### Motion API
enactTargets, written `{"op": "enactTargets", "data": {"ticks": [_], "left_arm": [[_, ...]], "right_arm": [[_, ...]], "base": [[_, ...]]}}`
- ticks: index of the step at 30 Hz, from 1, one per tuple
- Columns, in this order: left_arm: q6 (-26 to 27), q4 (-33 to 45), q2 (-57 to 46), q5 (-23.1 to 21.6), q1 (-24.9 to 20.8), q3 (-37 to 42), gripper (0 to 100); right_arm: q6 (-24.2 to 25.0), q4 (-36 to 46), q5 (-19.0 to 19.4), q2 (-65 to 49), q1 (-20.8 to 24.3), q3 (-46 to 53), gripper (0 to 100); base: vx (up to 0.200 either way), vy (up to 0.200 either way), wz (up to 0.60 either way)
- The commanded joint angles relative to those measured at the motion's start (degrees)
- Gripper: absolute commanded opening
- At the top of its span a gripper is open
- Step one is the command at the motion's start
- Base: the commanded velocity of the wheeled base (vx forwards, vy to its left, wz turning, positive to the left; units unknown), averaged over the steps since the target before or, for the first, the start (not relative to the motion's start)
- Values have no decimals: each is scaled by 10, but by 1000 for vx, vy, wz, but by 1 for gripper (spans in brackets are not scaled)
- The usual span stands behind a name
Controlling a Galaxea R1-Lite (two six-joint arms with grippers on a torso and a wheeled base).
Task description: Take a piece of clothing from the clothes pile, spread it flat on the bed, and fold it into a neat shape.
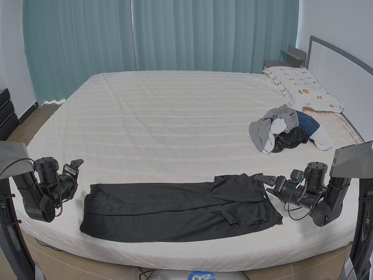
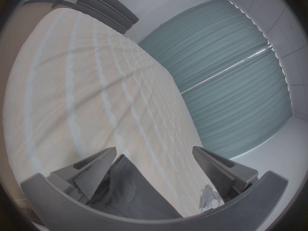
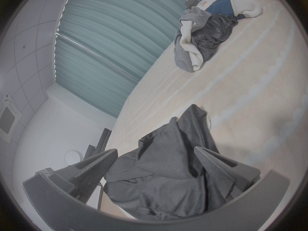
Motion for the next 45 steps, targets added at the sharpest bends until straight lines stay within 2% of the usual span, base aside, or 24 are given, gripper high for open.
{"op": "enactTargets", "data": {"ticks": [1, 4, 8, 12, 13, 14, 16, 23, 30, 34, 45], "left_arm": [[-7, 4, -57, -13, -13, 21, 100], [-7, 3, -73, -15, -23, 52, 100], [-8, 2, -103, -29, -33, 118, 100], [-20, 1, -107, -34, -42, 150, 100], [-20, 1, -107, -34, -42, 150, 100], [-41, 1, -102, -34, -43, 156, 100], [-51, 3, -91, -37, -43, 165, 100], [-2, -44, -51, -70, -43, 228, 100], [50, -52, -23, -69, -44, 252, 100], [75, -51, -21, -66, -52, 271, 100], [98, -54, 39, -7, -72, 254, 100]], "right_arm": [[16, 6, -1, -67, 40, 33, 100], [18, 1, -21, -74, 62, 60, 100], [34, -13, -79, -70, 66, 92, 100], [112, -16, -99, -54, 62, 107, 100], [112, -16, -99, -54, 62, 107, 100], [156, -30, -99, -46, 59, 108, 100], [185, -57, -100, -31, 59, 114, 100], [182, -64, -100, -20, 67, 150, 100], [177, -63, -101, -21, 66, 158, 100], [147, -63, -101, -14, 67, 165, 100], [140, -63, -101, 2, 69, 168, 100]], "base": [[-200, 0, 0], [-67, 0, 0], [0, 0, 0], [0, 0, 0], [0, 0, 0], [0, 0, 0], [0, 0, 0], [0, 0, 0], [0, 0, 0], [0, 0, 0], [0, 0, 0]]}}
